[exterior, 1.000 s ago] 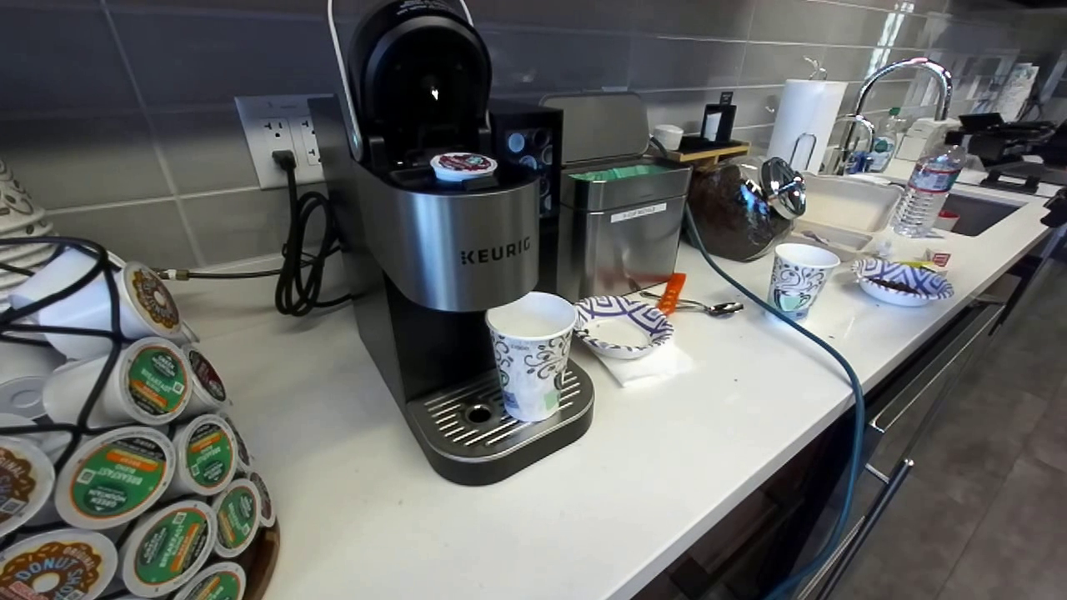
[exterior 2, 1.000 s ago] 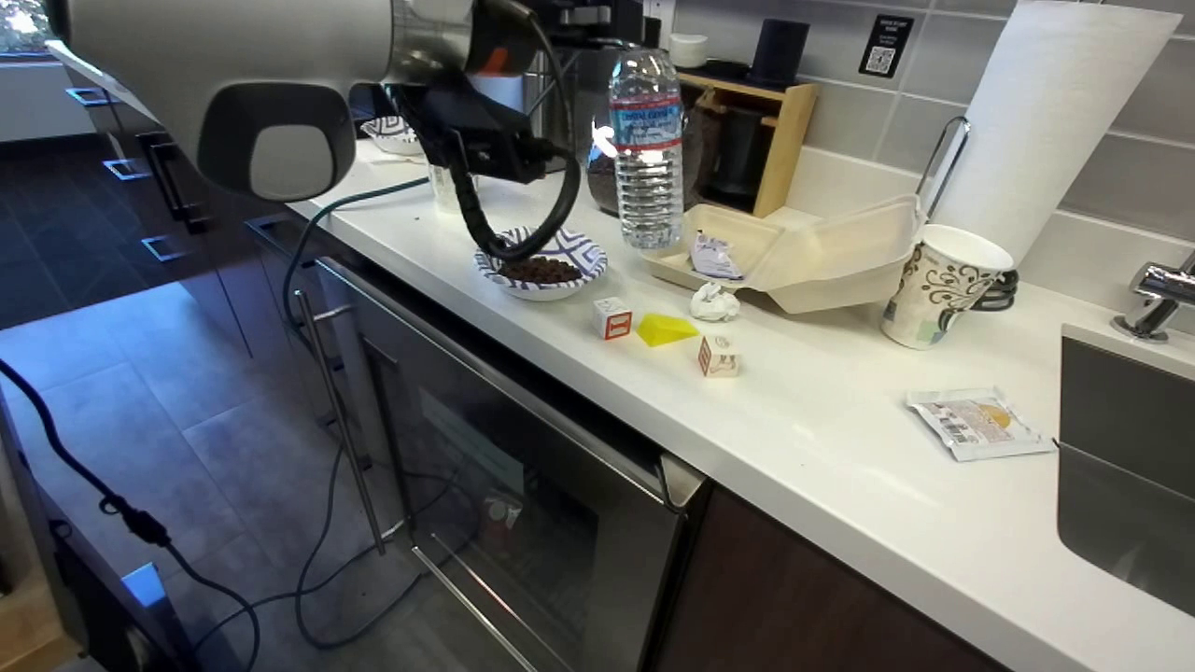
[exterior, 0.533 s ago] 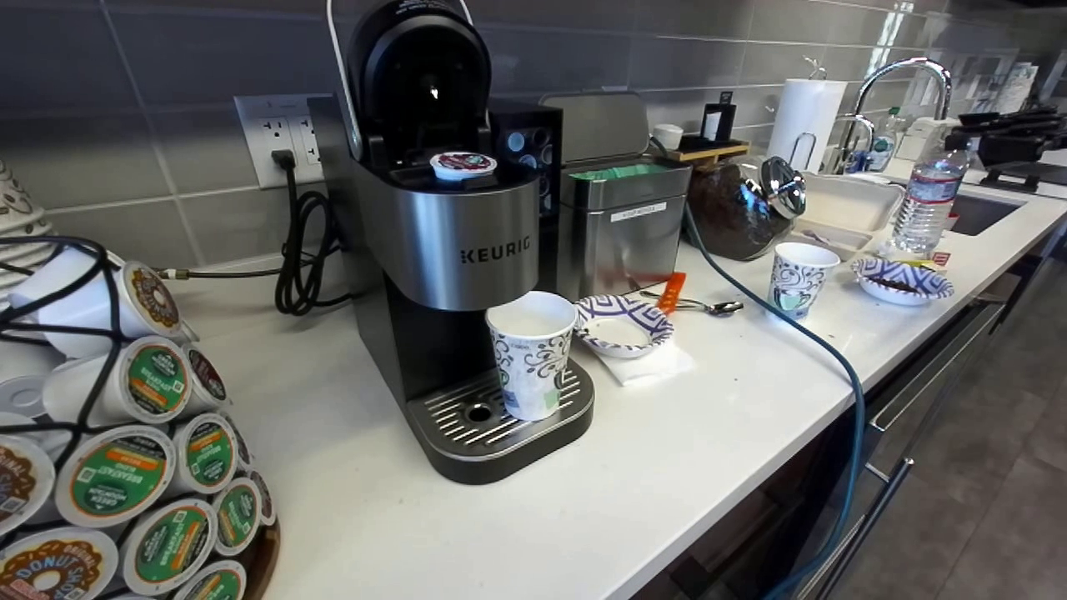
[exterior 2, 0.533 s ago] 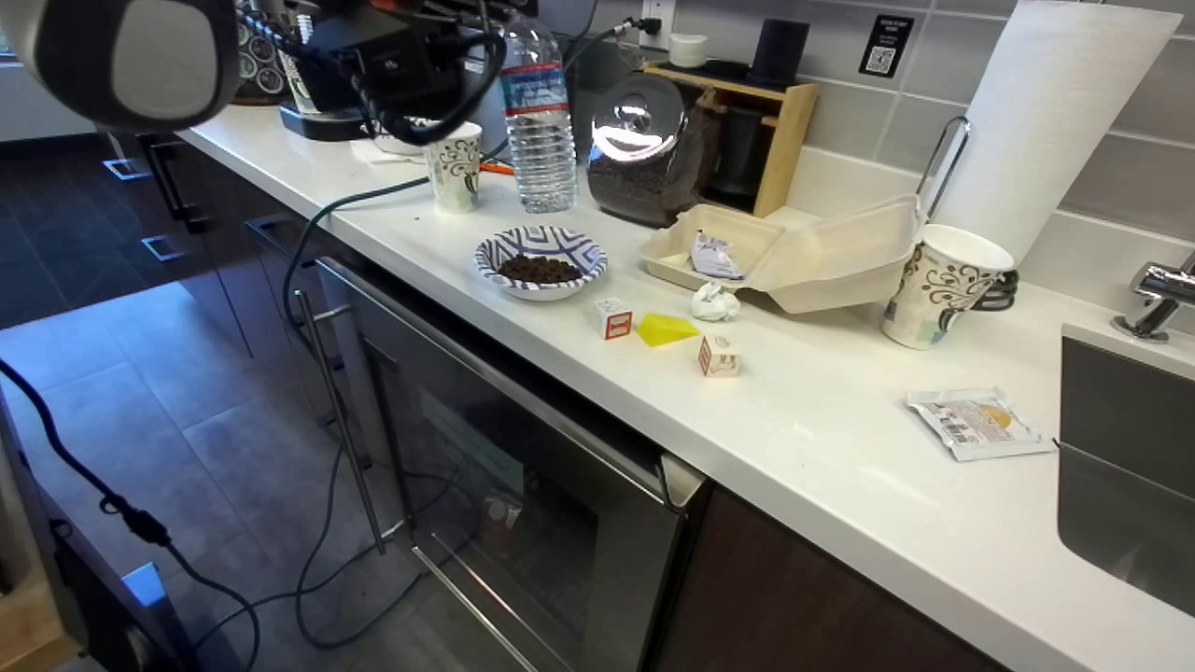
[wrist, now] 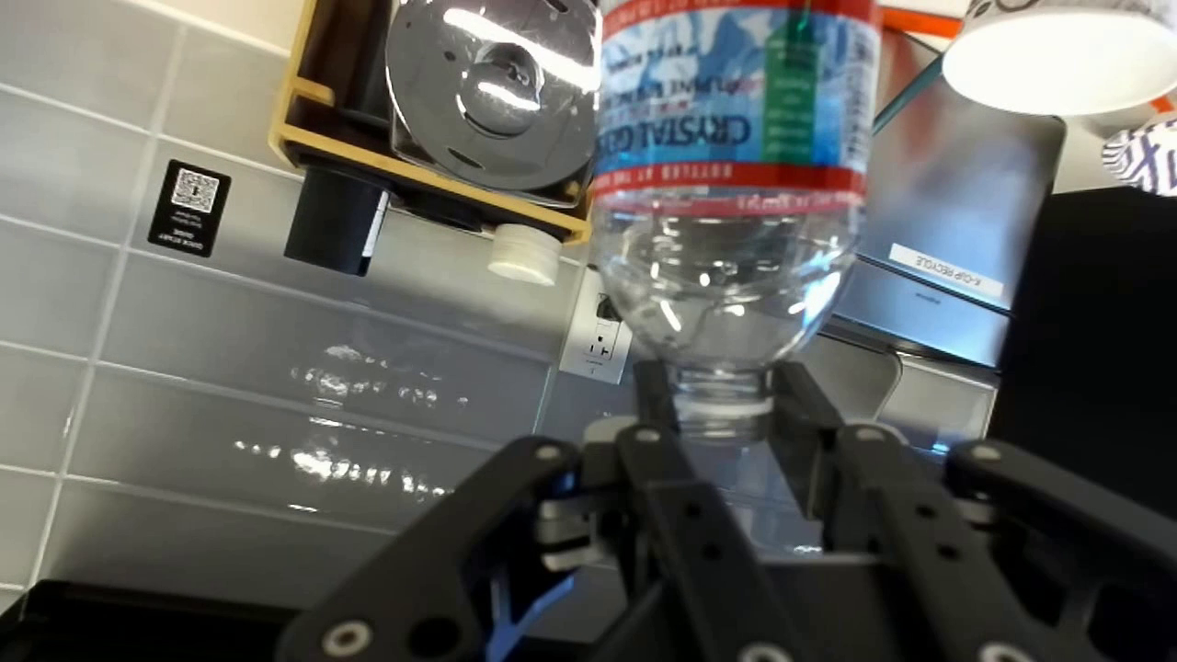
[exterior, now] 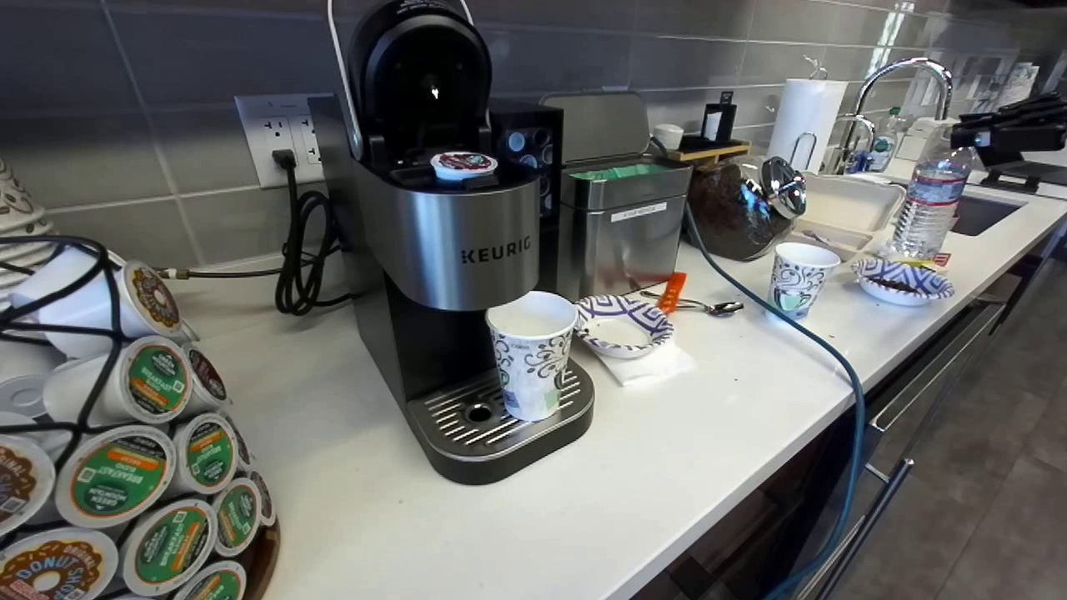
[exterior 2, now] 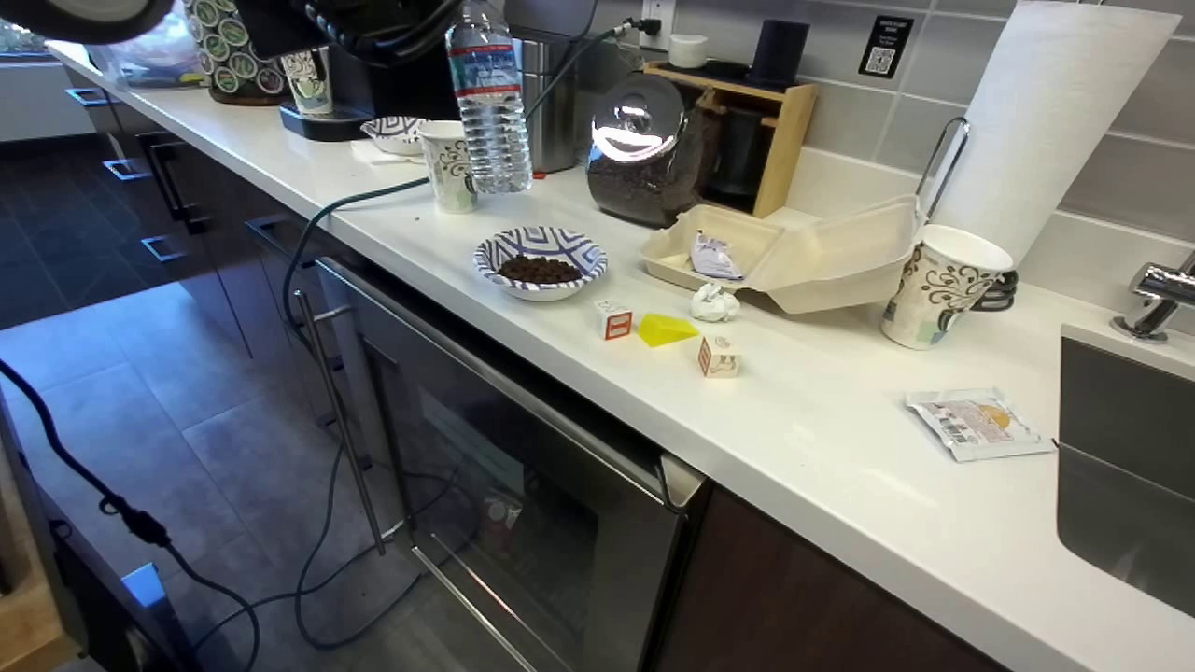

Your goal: Move the water bottle to the left.

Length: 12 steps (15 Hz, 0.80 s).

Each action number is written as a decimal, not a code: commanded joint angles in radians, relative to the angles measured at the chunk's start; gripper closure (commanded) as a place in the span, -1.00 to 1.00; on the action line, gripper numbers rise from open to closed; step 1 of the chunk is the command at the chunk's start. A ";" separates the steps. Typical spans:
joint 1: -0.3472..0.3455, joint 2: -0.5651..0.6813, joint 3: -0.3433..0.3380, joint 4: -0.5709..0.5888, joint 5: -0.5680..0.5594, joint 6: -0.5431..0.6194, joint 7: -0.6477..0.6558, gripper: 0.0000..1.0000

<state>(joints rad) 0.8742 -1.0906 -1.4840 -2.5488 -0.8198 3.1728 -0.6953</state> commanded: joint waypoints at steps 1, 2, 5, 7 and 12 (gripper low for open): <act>-0.004 0.006 0.007 -0.005 0.032 0.002 -0.024 0.37; -0.004 0.007 0.007 -0.006 0.033 0.002 -0.024 0.37; -0.004 0.007 0.007 -0.006 0.034 0.002 -0.024 0.37; -0.004 0.008 0.007 -0.006 0.034 0.002 -0.024 0.37; -0.004 0.009 0.007 -0.006 0.034 0.002 -0.024 0.84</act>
<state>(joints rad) 0.8740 -1.0870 -1.4845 -2.5489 -0.8178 3.1728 -0.6956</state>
